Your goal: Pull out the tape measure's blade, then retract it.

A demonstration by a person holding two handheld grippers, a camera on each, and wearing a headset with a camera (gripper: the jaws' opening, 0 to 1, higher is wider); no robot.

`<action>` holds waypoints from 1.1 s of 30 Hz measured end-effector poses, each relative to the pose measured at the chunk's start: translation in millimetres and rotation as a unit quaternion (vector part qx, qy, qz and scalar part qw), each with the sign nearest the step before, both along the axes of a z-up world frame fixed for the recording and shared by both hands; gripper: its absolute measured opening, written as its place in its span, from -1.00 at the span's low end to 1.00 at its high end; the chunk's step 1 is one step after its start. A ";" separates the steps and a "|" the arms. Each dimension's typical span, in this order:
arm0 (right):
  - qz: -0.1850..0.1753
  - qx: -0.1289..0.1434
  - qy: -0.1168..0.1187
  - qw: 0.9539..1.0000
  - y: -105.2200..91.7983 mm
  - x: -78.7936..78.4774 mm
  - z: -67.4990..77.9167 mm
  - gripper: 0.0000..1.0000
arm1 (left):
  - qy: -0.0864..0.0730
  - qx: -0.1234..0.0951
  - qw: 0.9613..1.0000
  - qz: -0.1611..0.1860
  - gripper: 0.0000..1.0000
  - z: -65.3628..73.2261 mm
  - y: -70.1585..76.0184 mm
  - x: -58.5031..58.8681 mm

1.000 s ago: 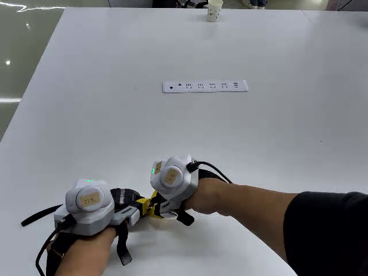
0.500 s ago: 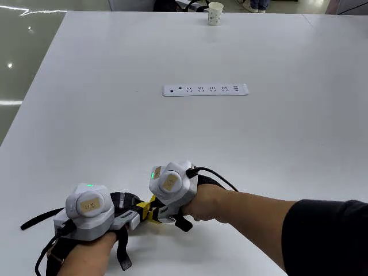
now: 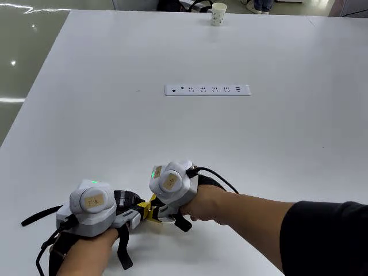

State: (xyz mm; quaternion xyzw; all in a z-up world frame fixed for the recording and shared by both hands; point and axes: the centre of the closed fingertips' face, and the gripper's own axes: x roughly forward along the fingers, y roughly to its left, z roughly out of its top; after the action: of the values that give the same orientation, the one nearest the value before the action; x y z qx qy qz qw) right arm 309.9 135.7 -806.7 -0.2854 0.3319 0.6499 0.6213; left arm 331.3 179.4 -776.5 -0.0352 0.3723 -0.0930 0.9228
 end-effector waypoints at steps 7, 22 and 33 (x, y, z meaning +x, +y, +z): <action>-0.016 0.004 0.002 1.000 -7.5 0.1 2.7 -0.76 | -0.003 -0.010 1.000 -0.028 0.37 6.1 0.5 0.2; -0.059 0.030 -0.009 0.998 -49.5 2.1 23.3 -0.50 | -0.015 -0.039 0.996 -0.081 0.98 14.7 0.4 -3.9; -0.110 0.045 -0.006 0.993 -98.4 0.9 34.6 -0.27 | 0.004 -0.010 0.988 -0.157 0.98 10.9 2.3 -29.1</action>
State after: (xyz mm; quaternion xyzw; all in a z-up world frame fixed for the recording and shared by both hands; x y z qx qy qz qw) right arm 310.7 37.3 -772.1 -0.2233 0.3280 0.5901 0.7032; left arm 302.2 181.6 -765.6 0.0136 0.3755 -0.2401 0.8951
